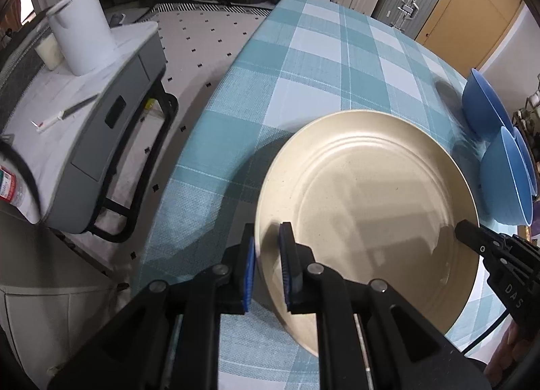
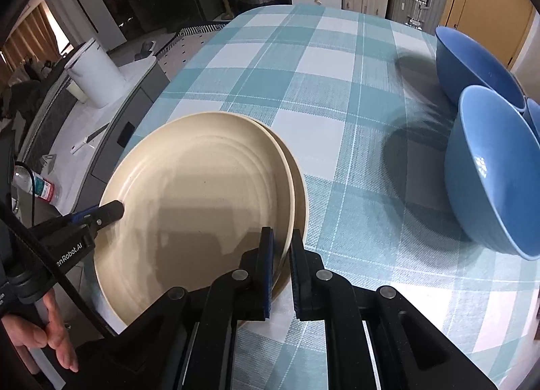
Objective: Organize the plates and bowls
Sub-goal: 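Carry the cream plate with both grippers and lower it onto the plate stack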
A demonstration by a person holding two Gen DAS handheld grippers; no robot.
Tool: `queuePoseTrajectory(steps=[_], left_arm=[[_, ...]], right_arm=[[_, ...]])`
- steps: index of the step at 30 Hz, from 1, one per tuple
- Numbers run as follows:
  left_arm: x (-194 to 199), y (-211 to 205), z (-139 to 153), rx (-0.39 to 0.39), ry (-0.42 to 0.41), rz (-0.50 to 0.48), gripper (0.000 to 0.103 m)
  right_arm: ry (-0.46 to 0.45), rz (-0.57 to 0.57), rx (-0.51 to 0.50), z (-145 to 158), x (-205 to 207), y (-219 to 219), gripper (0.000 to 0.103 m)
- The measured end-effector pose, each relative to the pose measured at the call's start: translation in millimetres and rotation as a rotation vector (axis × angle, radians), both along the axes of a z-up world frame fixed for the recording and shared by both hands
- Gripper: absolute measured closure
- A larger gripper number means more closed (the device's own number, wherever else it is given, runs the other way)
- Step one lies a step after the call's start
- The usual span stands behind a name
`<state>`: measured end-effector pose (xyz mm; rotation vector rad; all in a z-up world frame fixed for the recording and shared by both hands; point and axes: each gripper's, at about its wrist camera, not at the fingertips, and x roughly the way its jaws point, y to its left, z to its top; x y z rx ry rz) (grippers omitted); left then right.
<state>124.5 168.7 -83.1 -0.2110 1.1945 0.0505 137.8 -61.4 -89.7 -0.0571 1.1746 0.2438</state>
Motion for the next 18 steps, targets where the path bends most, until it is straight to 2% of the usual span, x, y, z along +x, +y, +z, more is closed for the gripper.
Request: queuePoseTrajectory(steps=[13,18], left_arm=[[1.4,-3.5,-0.8,0.018,0.010,-0.012,0.092],[2.2,-4.2,-0.9,0.012,0.016,-0.015,0.092]], right_arm=[[-0.028,0.050,-0.133,0.2,-6.0,7.8,0.093],[-0.011,0.041,-0.109,-3.6,-5.7,1.3,0.093]])
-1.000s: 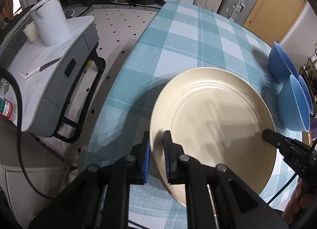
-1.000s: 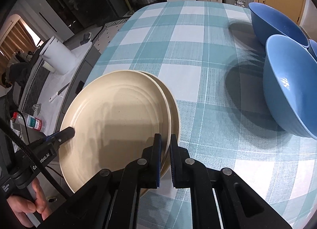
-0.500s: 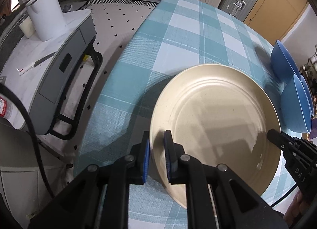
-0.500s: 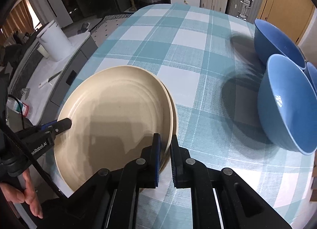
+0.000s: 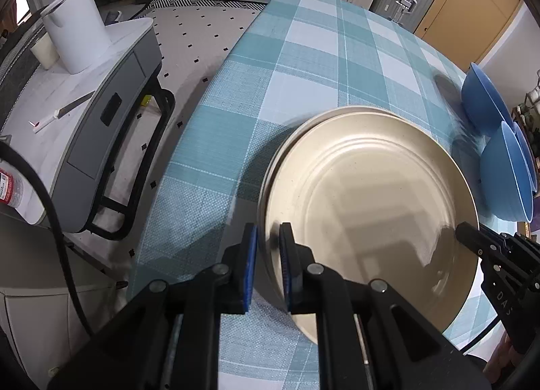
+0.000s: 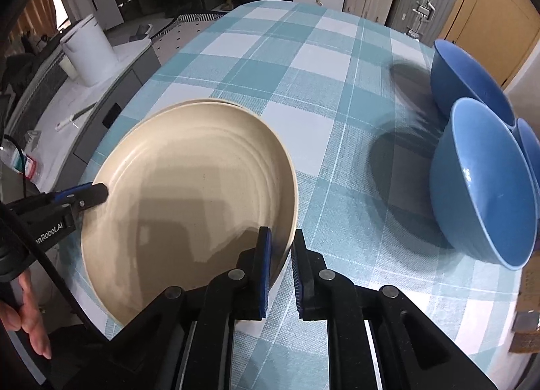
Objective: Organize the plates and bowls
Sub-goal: 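Carry the cream plate with both grippers and lower it onto the plate stack, then open both grippers to release the plate onto the stack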
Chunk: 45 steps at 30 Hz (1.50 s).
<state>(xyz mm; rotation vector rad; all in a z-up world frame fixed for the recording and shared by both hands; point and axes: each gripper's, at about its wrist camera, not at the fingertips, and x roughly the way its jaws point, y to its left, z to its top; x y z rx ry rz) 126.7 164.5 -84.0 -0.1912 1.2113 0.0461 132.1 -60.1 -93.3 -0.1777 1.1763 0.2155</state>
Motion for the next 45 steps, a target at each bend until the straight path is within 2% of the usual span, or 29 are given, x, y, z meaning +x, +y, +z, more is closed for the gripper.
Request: queuePoseTrajectory(steps=[21,25,37,42,45], left_arm=[[-3.9,5.9,5.5,0.005,-0.015,0.014,0.092],[-5.5,10.7,8.1,-0.012,-0.027,0.030,0.092],[-10.0,0.8,12.7,0.007,-0.044,0.033,0.092],[-13.7,-2.7,22.2,0.048,-0.089,0.050,0.092],[-20.3,-7.1,33.3,0.065,-0.142,0.058,0.091]], right_arm=[[-0.062,0.065,-0.093,-8.6,-7.1,13.8,0.088],[-0.054,0.060,-0.065,-4.8,-8.0,8.0,0.087],[-0.082,0.049,0.023,6.4,-17.0,-4.4,0.085],[-0.095,0.027,0.106,17.3,-19.1,-13.7,0.082],[-0.127,0.010,0.144,25.5,-21.7,-21.8,0.081]])
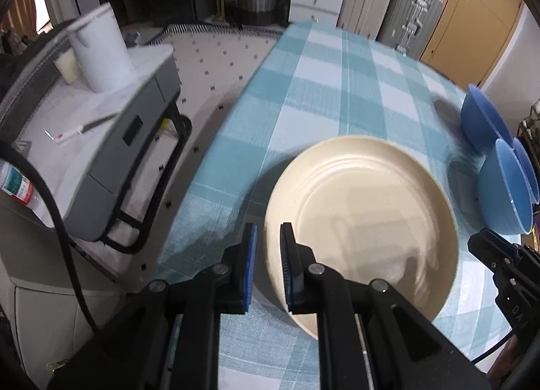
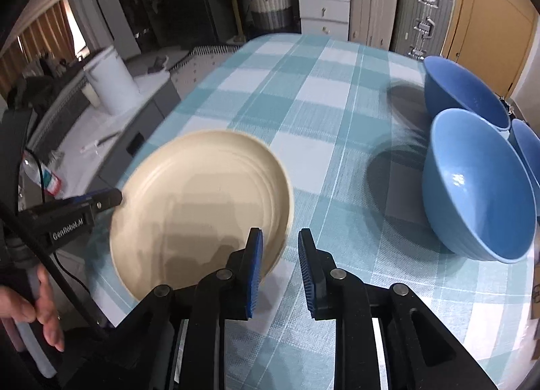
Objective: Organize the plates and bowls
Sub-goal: 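Open both grippers to release the plate onto the stack, then lift both grippers away from the plates and move toward the blue bowls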
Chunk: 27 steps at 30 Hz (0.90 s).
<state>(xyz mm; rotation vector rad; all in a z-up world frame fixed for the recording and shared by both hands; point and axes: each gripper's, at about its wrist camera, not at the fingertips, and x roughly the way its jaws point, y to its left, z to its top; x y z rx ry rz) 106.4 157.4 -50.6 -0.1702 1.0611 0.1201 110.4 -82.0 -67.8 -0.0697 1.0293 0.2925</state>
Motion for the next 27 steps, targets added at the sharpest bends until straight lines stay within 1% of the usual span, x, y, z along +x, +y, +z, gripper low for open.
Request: queuePoseTrajectory(steps=[3,4,5,6,7,8,11,12,13,14,15,16,19,21,23,24,25,27], left_arm=[[-9.2,-6.6,12.8,0.004,-0.069,-0.010,0.088],[-13.3,-9.6,17.3,0.011,-0.095,-0.008,0.081],[-17.0,-11.5,20.8,0.016,-0.116,-0.006,0.076],[-23.1,-14.3,25.1,0.025,-0.152,0.003,0.070],[-29.7,-17.0,29.4,0.035,-0.190,0.016,0.066],[-36.9,-20.6,33.7,0.042,-0.234,0.018,0.064],[-50.1,-32.2,41.8,0.064,-0.311,0.002,0.062],[-55.1,-37.0,44.9,0.064,-0.338,-0.008,0.059],[-58.6,-40.2,47.0,0.062,-0.357,-0.014,0.056],[-62.7,-42.4,49.4,0.055,-0.373,-0.018,0.056],[-67.0,-44.1,51.8,0.033,-0.394,-0.015,0.056],[-70.1,-45.5,53.4,-0.002,-0.409,-0.017,0.056],[-71.9,-55.8,55.6,-0.033,-0.421,-0.031,0.056],[-74.5,-65.0,56.7,-0.035,-0.443,-0.043,0.056],[-77.5,-75.8,57.1,-0.037,-0.467,-0.056,0.055],[-78.5,-83.4,57.0,-0.044,-0.480,-0.067,0.055],[-78.7,-88.0,57.0,-0.045,-0.488,-0.074,0.055],[-80.3,-101.8,56.7,-0.040,-0.517,-0.094,0.055]], right_arm=[[-0.054,-0.006,0.064,7.9,-10.4,-12.3,0.076],[-0.069,-0.008,0.072,9.6,-13.2,-15.2,0.075],[-0.094,-0.009,0.087,11.5,-18.2,-19.8,0.075],[-0.110,-0.008,0.098,12.5,-22.2,-22.6,0.075],[-0.133,-0.006,0.112,13.6,-27.4,-26.7,0.075],[-0.163,-0.006,0.123,14.5,-33.4,-31.1,0.075],[-0.228,-0.006,0.144,17.4,-48.4,-41.5,0.075],[-0.244,-0.003,0.146,18.8,-52.0,-44.1,0.074],[-0.264,0.002,0.143,21.0,-57.3,-46.7,0.070],[-0.274,0.019,0.148,23.2,-62.6,-48.4,0.065],[-0.284,0.036,0.153,25.5,-67.6,-49.7,0.057],[-0.310,0.044,0.154,28.4,-74.6,-51.3,0.052],[-0.407,0.045,0.144,36.1,-94.8,-57.5,0.047],[-0.440,0.024,0.127,39.2,-101.5,-63.2,0.047],[-0.490,-0.001,0.121,43.1,-111.4,-73.1,0.042],[-0.510,-0.017,0.124,43.9,-115.3,-78.4,0.033],[-0.525,-0.037,0.128,44.4,-119.3,-83.8,0.029],[-0.544,-0.068,0.127,47.1,-127.0,-92.4,0.029]])
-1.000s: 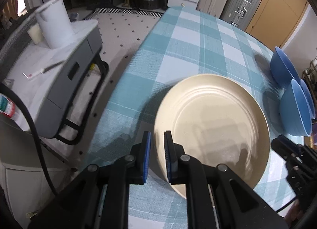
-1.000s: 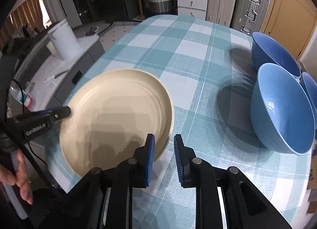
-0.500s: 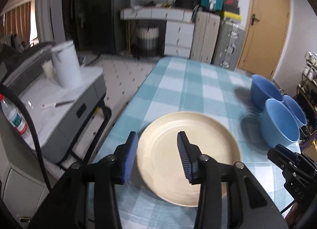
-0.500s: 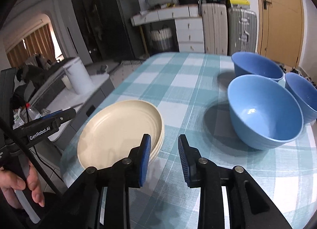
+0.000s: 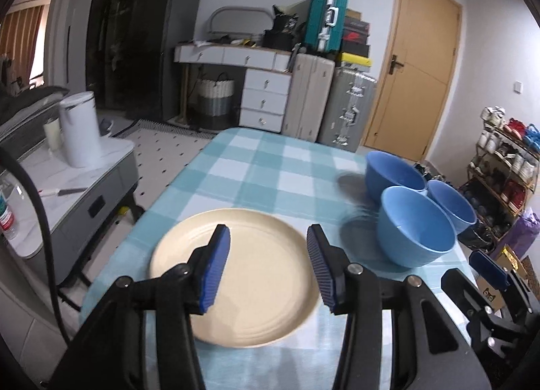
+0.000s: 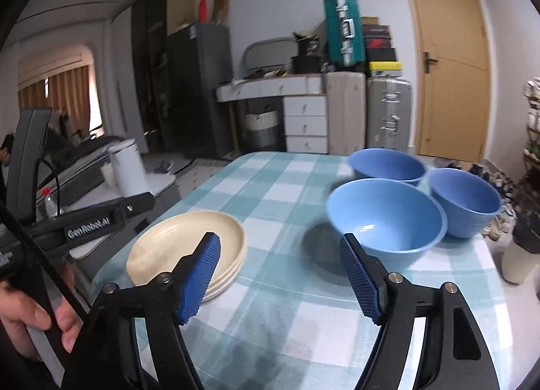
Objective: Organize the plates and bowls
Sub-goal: 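Lift both grippers away from the plates and move toward the blue bowls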
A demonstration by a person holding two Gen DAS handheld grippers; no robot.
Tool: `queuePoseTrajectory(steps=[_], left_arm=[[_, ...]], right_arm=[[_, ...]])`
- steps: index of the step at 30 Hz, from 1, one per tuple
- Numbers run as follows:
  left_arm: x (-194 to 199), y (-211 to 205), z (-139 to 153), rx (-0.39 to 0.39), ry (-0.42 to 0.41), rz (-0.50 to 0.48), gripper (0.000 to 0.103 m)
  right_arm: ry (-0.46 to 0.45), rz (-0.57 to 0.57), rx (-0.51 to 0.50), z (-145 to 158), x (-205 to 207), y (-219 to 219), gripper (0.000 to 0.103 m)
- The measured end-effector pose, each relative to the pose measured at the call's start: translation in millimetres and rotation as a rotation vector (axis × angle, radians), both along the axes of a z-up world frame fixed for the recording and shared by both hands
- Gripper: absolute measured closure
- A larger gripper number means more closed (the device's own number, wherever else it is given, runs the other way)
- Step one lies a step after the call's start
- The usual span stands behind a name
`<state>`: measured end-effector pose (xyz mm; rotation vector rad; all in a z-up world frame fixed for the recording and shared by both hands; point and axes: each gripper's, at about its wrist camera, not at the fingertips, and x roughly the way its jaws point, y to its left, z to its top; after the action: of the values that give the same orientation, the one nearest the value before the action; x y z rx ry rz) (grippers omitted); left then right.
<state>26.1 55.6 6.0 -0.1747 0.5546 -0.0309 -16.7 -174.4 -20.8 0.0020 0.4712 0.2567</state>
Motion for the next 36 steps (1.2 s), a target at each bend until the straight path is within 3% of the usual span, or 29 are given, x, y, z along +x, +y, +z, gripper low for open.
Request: queuePoseTrajectory(steps=[4,8,11,12,13,15,16,20,24,31,36], left_arm=[[-4.1,-20.8,-2.3,0.047,-0.072,-0.041,0.054],[0.0,-26.3,-4.8,0.024,-0.048,-0.065,0.054],[-4.0,-31.1,2.1,0.043,-0.085,-0.063,0.051],[-7.6,-32.5,5.8,0.043,-0.112,-0.067,0.044],[-13.0,-33.8,9.0,0.045,-0.146,-0.070,0.024],[-26.2,-36.9,15.0,0.053,-0.234,-0.062,0.007],[-34.0,-41.2,18.7,0.072,-0.283,-0.079,0.007],[-44.0,-53.8,23.4,0.136,-0.332,-0.117,0.003],[-44.9,-55.3,25.7,0.131,-0.330,-0.137,0.000],[-36.6,-46.1,23.2,0.038,-0.240,-0.147,0.000],[-40.4,-46.1,21.8,0.054,-0.246,-0.148,0.000]], right_arm=[[-0.051,-0.055,0.021,7.9,-19.2,-17.5,0.019],[-0.088,-0.109,0.066,14.0,-31.1,-38.7,0.016],[-0.093,-0.151,0.098,15.8,-31.2,-51.5,0.015],[-0.090,-0.159,0.097,15.7,-30.9,-53.4,0.014],[-0.087,-0.158,0.092,15.5,-30.9,-53.8,0.013],[-0.080,-0.148,0.069,14.5,-30.0,-50.2,0.011],[-0.081,-0.144,0.052,13.6,-28.6,-47.5,0.010],[-0.078,-0.149,-0.010,10.6,-24.9,-38.2,0.005],[-0.065,-0.176,-0.010,8.1,-19.8,-42.3,0.002],[-0.051,-0.215,0.041,7.3,-17.1,-55.5,0.001],[-0.098,-0.216,0.027,12.2,-23.2,-52.9,0.001]])
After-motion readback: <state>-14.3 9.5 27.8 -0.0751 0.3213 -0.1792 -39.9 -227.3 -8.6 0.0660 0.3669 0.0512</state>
